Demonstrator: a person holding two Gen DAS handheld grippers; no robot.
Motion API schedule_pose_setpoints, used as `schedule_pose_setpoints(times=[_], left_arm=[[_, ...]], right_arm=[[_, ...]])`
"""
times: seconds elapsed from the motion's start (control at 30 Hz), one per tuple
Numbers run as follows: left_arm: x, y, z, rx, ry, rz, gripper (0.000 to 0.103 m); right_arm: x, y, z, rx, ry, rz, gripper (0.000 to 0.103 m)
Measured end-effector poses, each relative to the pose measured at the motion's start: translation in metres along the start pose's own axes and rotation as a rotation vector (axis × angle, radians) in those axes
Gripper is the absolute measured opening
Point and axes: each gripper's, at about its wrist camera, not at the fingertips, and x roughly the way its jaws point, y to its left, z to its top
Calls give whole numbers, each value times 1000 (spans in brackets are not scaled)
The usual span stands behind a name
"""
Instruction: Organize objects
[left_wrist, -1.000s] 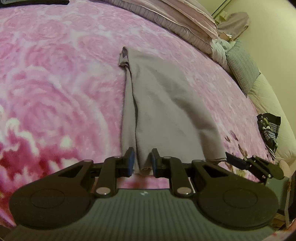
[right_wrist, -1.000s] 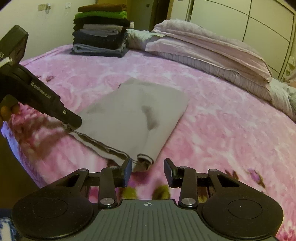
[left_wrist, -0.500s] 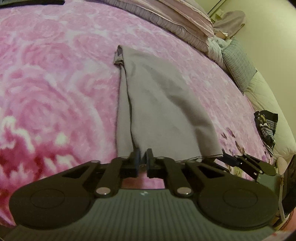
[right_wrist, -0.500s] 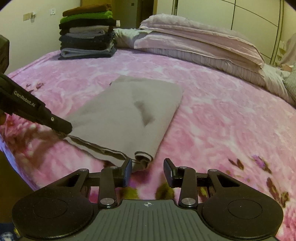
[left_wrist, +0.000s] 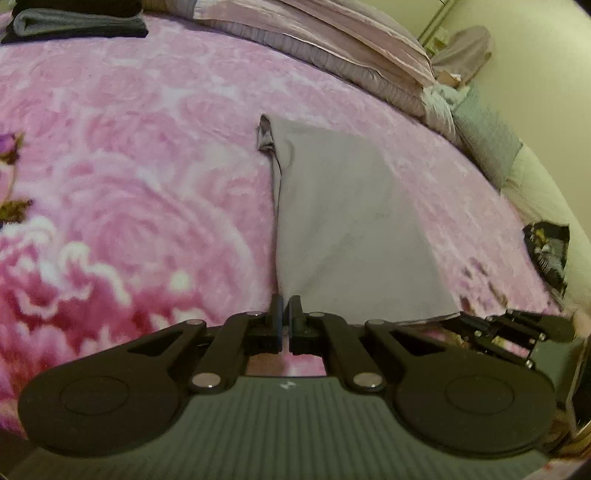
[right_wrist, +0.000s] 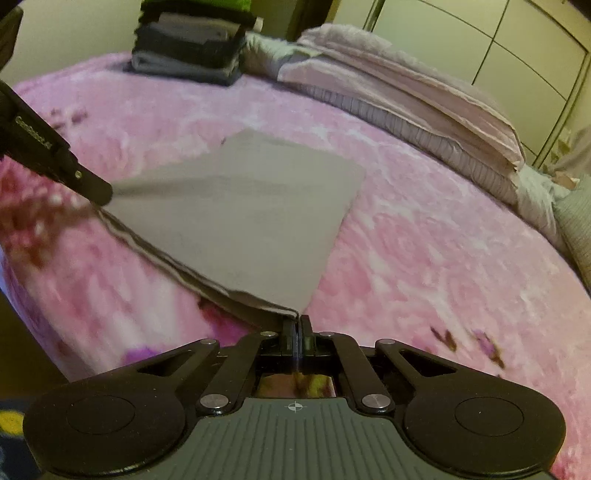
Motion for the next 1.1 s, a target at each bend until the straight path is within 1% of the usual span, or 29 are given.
schedule_pose_setpoints(times=[0.07, 0.13, 0.17, 0.2, 0.27, 0.3, 0.33, 0.37, 0.4, 0.43, 0.47, 0.53, 0.6, 0.63, 0.67, 0.77, 0.83, 0.93, 0.97, 1.0, 1.1], left_arm=[[-1, -4, -3, 29, -8, 6, 0], [0, -8, -4, 54, -12, 11, 0], [1, -8, -5, 68, -6, 20, 0], [5, -10, -6, 88, 10, 47, 2], [10, -12, -6, 111, 23, 64, 3], [9, -13, -5, 115, 31, 62, 5], [7, -12, -3, 120, 42, 65, 6], [3, -11, -2, 122, 49, 63, 6], [-2, -10, -1, 122, 47, 57, 7], [-6, -8, 1, 121, 42, 56, 7], [-11, -5, 4, 115, 33, 57, 7], [-16, 4, 15, 90, 5, 54, 7], [-13, 10, 30, 47, -15, 48, 7], [-9, 12, 38, 28, -24, 30, 6], [-4, 14, 47, 7, -30, 6, 7], [20, 14, 74, -48, -20, -51, 6], [38, 13, 88, -81, -3, -94, 7], [63, 15, 104, -136, 27, -114, 7], [69, 17, 107, -151, 34, -118, 7], [76, 19, 110, -166, 44, -104, 7], [87, 24, 113, -179, 52, -92, 7]], right_arm=[[5, 1, -5, -17, 30, -10, 0], [6, 2, -9, -32, 31, -13, 0], [7, 2, -9, -33, 33, -15, 0], [7, 2, -9, -39, 39, -14, 0], [8, 5, -6, -103, 65, -15, 0], [7, 6, -4, -135, 82, -25, 0], [5, 3, -2, -144, 101, -35, 5], [3, -2, 0, -134, 112, -29, 13], [-1, -10, 2, -109, 113, -17, 17], [-5, -18, 3, -76, 104, -7, 25], [-11, -28, 4, -37, 91, 7, 30], [-19, -48, 10, 61, 56, 34, 31], [-16, -70, 18, 194, 22, 54, 31], [-12, -81, 22, 265, 10, 61, 31], [-4, -94, 27, 353, -4, 89, 31], [20, -123, 42, 500, -21, 178, 31], [37, -133, 55, 539, -17, 216, 30], [54, -140, 69, 549, -7, 238, 31], [59, -141, 72, 545, -6, 240, 30], [65, -143, 74, 543, -2, 242, 30], [76, -143, 72, 550, 1, 258, 30]])
